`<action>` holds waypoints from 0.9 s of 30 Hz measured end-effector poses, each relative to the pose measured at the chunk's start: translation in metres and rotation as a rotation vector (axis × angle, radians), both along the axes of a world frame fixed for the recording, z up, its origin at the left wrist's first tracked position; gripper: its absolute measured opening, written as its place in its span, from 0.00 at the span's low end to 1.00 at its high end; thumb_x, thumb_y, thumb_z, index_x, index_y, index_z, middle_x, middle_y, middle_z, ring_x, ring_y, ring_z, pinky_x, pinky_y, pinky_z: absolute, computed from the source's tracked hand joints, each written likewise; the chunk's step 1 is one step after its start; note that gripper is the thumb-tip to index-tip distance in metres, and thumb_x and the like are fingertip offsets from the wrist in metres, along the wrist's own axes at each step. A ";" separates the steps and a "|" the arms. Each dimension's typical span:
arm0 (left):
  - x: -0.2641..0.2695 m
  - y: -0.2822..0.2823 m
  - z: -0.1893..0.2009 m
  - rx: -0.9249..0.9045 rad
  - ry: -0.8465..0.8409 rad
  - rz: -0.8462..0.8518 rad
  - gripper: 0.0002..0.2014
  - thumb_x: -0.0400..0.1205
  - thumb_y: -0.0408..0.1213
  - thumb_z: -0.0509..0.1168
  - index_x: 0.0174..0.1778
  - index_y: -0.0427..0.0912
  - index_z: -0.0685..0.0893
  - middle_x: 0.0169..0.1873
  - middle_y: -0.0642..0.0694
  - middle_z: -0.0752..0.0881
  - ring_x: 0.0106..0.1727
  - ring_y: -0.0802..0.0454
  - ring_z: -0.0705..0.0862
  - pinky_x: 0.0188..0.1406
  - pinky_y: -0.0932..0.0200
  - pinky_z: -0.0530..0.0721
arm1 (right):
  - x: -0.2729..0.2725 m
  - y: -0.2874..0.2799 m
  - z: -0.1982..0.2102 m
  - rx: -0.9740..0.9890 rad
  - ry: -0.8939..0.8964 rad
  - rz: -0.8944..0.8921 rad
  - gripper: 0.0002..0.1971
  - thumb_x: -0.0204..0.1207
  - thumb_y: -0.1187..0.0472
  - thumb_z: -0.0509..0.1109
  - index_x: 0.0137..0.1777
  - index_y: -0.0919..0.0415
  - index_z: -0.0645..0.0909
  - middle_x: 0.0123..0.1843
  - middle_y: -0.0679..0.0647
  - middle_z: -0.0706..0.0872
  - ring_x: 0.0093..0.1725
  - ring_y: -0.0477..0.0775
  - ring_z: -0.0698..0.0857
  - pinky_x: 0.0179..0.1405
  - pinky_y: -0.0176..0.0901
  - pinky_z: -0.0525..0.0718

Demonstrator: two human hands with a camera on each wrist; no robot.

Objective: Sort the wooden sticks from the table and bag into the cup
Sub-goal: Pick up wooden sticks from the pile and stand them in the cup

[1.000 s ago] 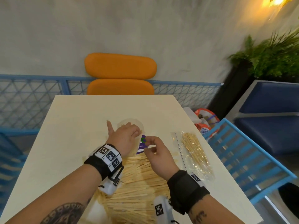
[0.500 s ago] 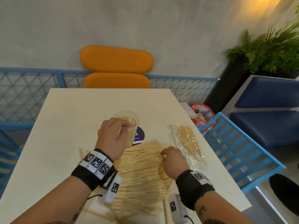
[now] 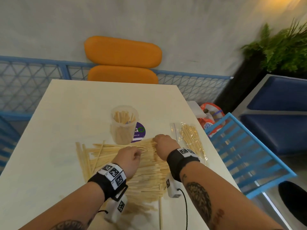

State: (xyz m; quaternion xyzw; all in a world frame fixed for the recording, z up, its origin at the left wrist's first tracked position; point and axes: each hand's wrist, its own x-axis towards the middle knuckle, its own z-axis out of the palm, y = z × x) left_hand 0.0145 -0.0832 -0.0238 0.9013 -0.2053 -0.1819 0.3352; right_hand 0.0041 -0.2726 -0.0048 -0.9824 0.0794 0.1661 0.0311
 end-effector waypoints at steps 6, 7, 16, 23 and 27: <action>-0.001 -0.001 -0.010 -0.036 -0.044 0.006 0.12 0.85 0.33 0.61 0.57 0.47 0.88 0.57 0.48 0.85 0.62 0.48 0.80 0.65 0.55 0.77 | 0.026 0.013 -0.006 -0.121 0.039 0.166 0.21 0.79 0.66 0.64 0.72 0.54 0.76 0.68 0.57 0.79 0.65 0.63 0.81 0.59 0.55 0.81; -0.001 0.000 -0.009 -0.054 -0.047 0.020 0.12 0.85 0.34 0.61 0.57 0.47 0.88 0.56 0.49 0.85 0.61 0.49 0.81 0.64 0.55 0.78 | 0.026 0.014 -0.008 -0.146 0.042 0.171 0.19 0.79 0.66 0.64 0.69 0.55 0.77 0.64 0.58 0.80 0.62 0.63 0.82 0.55 0.54 0.81; 0.001 0.007 -0.009 -0.122 -0.026 0.072 0.10 0.85 0.34 0.62 0.55 0.49 0.87 0.54 0.53 0.82 0.57 0.54 0.81 0.56 0.66 0.73 | 0.029 0.018 -0.009 -0.126 0.022 0.117 0.14 0.80 0.68 0.63 0.60 0.59 0.86 0.59 0.57 0.84 0.57 0.60 0.85 0.56 0.51 0.84; 0.006 0.014 0.001 -0.193 -0.027 0.104 0.10 0.86 0.35 0.61 0.49 0.57 0.82 0.53 0.57 0.82 0.48 0.66 0.80 0.43 0.76 0.71 | 0.015 0.013 -0.002 -0.204 -0.046 0.157 0.14 0.80 0.66 0.63 0.63 0.59 0.82 0.60 0.57 0.81 0.63 0.60 0.80 0.58 0.52 0.77; 0.010 0.018 0.007 -0.244 0.052 0.167 0.08 0.86 0.39 0.62 0.49 0.57 0.84 0.47 0.56 0.87 0.46 0.62 0.84 0.43 0.70 0.80 | 0.005 0.005 0.018 -0.144 -0.071 0.038 0.14 0.80 0.66 0.63 0.62 0.54 0.82 0.58 0.55 0.81 0.60 0.58 0.80 0.61 0.52 0.80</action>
